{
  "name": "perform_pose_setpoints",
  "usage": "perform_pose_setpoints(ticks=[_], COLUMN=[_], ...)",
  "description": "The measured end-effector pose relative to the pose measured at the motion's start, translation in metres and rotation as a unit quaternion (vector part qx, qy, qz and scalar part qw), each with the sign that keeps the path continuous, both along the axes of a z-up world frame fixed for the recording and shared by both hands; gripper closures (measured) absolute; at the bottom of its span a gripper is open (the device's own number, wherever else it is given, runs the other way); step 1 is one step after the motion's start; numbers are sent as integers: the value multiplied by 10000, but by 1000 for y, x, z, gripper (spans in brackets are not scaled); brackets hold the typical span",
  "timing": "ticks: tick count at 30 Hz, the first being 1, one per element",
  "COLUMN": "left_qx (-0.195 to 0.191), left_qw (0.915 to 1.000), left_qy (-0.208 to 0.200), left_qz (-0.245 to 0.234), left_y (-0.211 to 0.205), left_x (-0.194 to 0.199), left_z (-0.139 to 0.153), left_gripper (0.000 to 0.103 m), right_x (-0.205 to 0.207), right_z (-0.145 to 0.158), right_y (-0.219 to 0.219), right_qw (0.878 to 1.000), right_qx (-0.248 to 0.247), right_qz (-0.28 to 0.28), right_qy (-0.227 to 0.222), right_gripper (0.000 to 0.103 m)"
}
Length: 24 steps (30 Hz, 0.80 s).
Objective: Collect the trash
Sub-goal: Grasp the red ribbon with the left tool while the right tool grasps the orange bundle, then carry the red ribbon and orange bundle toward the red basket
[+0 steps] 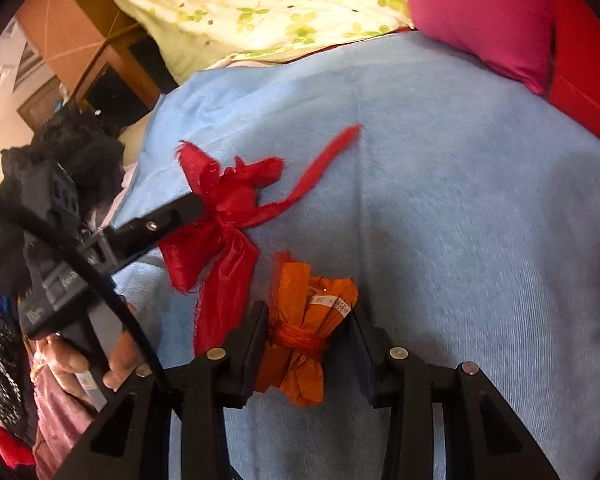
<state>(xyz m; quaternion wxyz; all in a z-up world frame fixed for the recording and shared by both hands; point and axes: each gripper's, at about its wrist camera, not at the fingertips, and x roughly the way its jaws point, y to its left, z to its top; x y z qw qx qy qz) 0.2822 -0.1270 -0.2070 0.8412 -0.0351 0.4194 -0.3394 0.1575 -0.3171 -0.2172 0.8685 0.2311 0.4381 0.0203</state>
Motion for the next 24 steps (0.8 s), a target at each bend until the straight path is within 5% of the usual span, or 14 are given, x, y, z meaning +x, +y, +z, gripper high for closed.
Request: perform_pose_setpoints(ticks=[2, 4, 8, 14, 24], left_qx=[5, -121, 356, 3, 916], left_qw=[9997, 9985, 9991, 9988, 9773], left_qy=[102, 349, -53, -197, -1450], left_qz=[-234, -416, -228, 447, 1246], left_y=[-5, -9, -11, 28, 46], left_x=[-5, -14, -44, -91, -171], left_z=[-1, -4, 9, 56, 151], left_gripper=[54, 76, 79, 80, 79], right_x=[-9, -19, -42, -81, -149], right_z=[1, 3, 17, 58, 134], right_y=[-1, 1, 4, 8, 12], right_qw=[10000, 10000, 9999, 9987, 9882], right_qx=[41, 24, -81, -340, -368], right_qz=[-47, -65, -91, -58, -136], right_qy=[9, 42, 58, -367, -1478], right_gripper=[61, 61, 61, 61, 61])
